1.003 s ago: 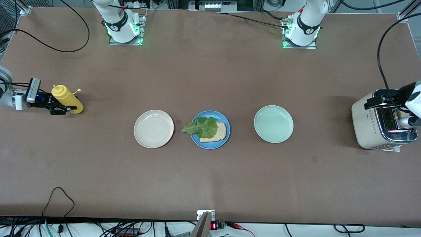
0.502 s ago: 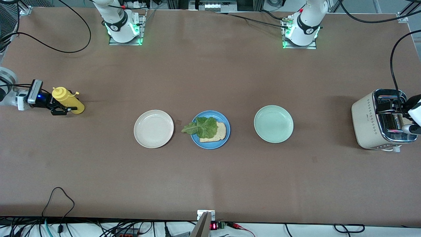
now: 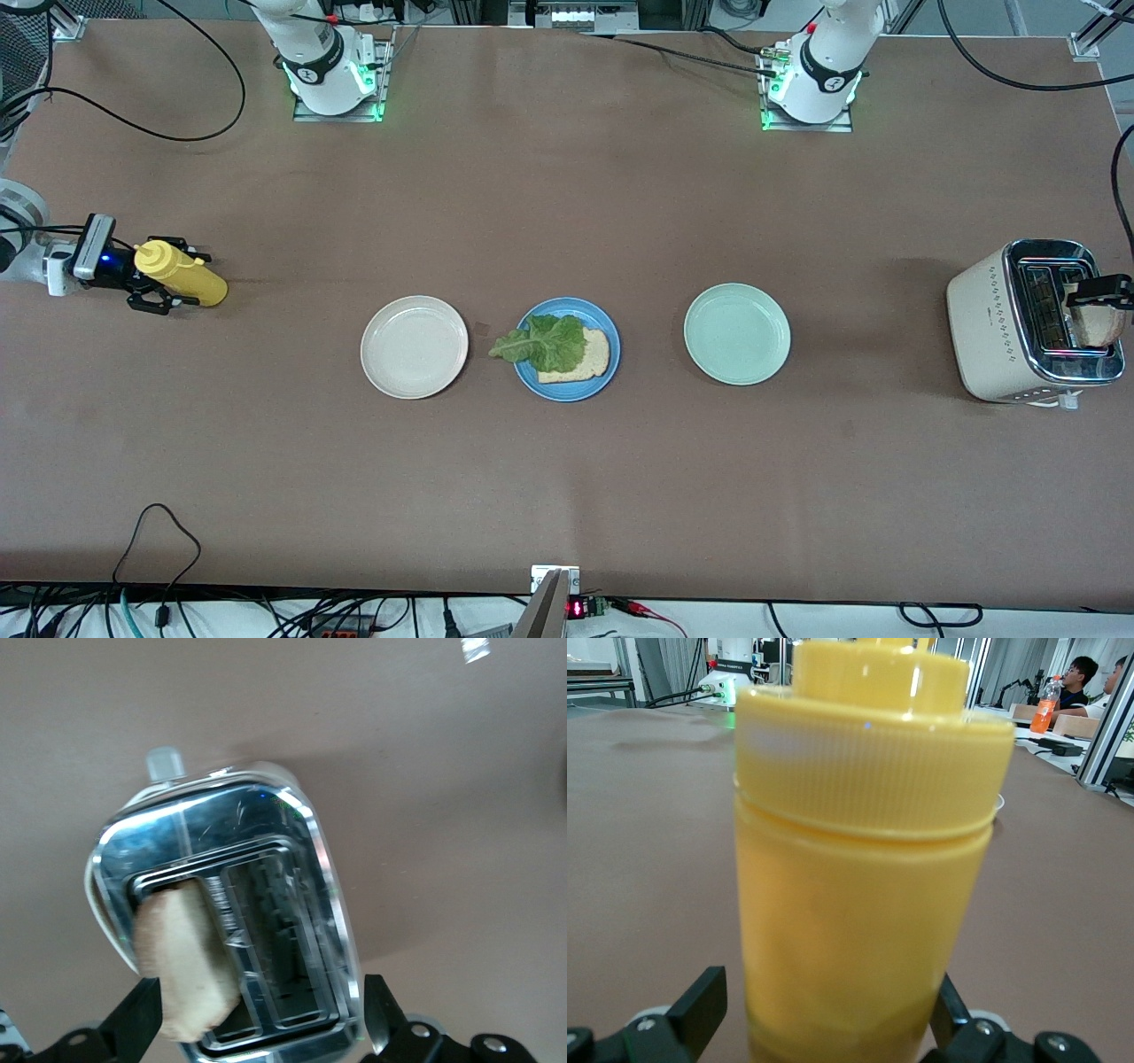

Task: Make sandwich in blue plate with both arms
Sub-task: 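Set the yellow bottle down while the left gripper grasps toaster bread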

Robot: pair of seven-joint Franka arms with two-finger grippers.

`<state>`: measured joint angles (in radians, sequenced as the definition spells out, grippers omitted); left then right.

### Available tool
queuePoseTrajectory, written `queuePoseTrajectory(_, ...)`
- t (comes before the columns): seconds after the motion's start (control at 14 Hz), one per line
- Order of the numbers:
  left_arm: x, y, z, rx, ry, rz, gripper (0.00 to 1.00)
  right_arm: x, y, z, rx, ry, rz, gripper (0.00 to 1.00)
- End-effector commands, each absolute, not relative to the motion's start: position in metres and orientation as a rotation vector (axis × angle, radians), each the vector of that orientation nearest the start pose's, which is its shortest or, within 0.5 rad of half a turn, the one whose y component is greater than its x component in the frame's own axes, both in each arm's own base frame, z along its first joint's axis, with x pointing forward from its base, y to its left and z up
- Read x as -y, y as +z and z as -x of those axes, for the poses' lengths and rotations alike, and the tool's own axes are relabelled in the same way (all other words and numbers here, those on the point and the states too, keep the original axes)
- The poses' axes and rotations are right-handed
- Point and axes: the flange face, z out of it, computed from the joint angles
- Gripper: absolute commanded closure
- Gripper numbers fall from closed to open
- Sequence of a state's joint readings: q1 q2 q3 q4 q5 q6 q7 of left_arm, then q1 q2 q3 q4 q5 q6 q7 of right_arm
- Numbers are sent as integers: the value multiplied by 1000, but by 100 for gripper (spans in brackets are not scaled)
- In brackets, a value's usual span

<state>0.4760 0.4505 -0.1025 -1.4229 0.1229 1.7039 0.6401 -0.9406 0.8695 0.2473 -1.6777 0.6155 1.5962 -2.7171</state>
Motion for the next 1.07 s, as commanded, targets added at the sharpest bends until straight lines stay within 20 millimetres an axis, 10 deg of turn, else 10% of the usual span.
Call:
queuePoseTrajectory(0.0, -297, 429, -619, -569, 207, 3084, 0, 329, 101, -472, 1608, -1105, 1397, 0)
queuePoseTrajectory(0.5, -338, 384, -594, -495, 248, 3190, 9, 363, 118, -459, 1613, -1084, 1412, 0)
queuePoseTrajectory(1.0, -329, 367, -588, -369, 389, 3241, 59, 384, 145, -464, 1635, -1093, 1389, 0)
